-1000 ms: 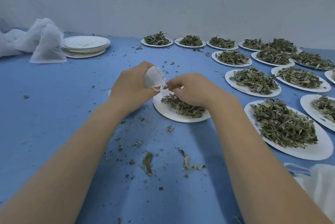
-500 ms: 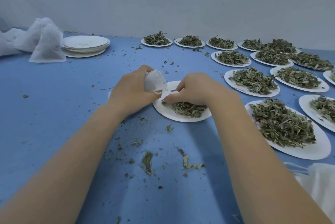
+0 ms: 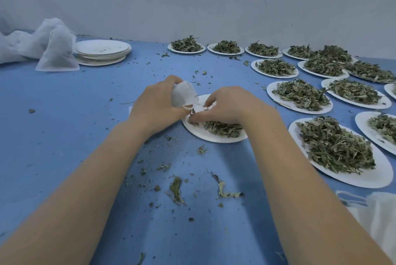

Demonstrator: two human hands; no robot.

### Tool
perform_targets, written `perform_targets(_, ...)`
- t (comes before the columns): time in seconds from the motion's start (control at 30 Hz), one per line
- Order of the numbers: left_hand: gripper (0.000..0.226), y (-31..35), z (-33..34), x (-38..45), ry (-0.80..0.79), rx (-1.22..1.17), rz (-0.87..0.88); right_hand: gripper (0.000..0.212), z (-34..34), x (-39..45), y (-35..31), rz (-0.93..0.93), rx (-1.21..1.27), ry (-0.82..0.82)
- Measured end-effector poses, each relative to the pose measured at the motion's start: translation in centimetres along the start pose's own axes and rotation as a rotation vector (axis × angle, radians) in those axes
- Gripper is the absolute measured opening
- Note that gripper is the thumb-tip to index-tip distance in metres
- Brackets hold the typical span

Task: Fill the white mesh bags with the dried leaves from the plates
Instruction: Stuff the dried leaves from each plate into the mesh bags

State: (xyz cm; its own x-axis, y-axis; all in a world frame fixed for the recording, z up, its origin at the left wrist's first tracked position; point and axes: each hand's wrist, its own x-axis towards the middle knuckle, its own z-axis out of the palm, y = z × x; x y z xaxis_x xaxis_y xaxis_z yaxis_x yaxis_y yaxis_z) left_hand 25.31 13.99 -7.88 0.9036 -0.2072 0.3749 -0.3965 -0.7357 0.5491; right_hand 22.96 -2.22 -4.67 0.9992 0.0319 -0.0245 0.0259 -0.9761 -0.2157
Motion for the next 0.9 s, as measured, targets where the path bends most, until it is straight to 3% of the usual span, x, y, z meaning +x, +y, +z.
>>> perform_targets(0.1,0.048,-0.2,0.0,0.1,0.004,0.000,-0.009,0.060,1.1,0.2,-0.8,-0.031,0.031,0.036)
perform_targets(0.33,0.048,-0.3,-0.2,0.1,0.025,-0.002,-0.007,0.019,1.4,0.4,-0.2,-0.056,0.022,0.094)
perform_targets(0.5,0.049,-0.4,-0.1,0.1,0.026,0.010,0.004,0.039,1.0,0.4,-0.1,0.043,-0.019,0.074)
perform_targets(0.73,0.046,-0.4,0.2,0.0,-0.001,0.019,0.014,0.033,2.3,1.2,-0.5,0.015,-0.024,0.116)
perform_targets(0.83,0.047,-0.5,0.2,0.1,-0.004,0.024,0.017,0.017,1.8,1.1,-0.3,-0.018,0.019,0.117)
perform_targets(0.9,0.048,-0.4,0.1,0.0,-0.007,0.033,0.022,0.018,0.7,0.8,0.2,-0.046,0.085,0.129)
